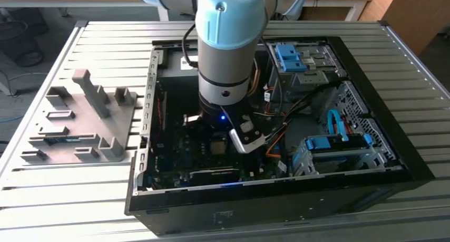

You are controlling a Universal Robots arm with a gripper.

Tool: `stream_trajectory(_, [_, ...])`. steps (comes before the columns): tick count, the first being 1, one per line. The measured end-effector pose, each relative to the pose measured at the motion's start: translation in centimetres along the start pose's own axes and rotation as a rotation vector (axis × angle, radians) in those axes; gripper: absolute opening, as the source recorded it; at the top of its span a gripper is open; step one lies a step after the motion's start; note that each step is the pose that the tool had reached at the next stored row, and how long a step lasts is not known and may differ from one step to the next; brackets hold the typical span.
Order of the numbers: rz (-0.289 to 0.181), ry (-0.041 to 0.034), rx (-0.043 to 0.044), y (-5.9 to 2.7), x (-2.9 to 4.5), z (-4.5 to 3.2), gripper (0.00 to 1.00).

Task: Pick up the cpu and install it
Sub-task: 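Place the cpu into insertion slot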

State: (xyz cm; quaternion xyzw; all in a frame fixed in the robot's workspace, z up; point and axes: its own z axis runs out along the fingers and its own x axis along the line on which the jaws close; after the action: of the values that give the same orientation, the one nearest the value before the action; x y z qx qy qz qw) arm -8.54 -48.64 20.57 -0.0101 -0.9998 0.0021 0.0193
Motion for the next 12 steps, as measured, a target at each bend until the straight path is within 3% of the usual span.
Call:
stream_trajectory(3, [0.0,-0.0001,-0.0003,0.05,-0.01,-0.13,0.51])
stream_trajectory(5, [0.0,0.0044,0.0001,0.08,-0.16,-0.15,0.49])
stream_trajectory(8, [0.0,0.0285,0.0001,0.13,-0.95,-0.17,0.31])
stream_trajectory(12, [0.0,0.0587,-0.0004,0.22,-2.14,-0.21,0.19])
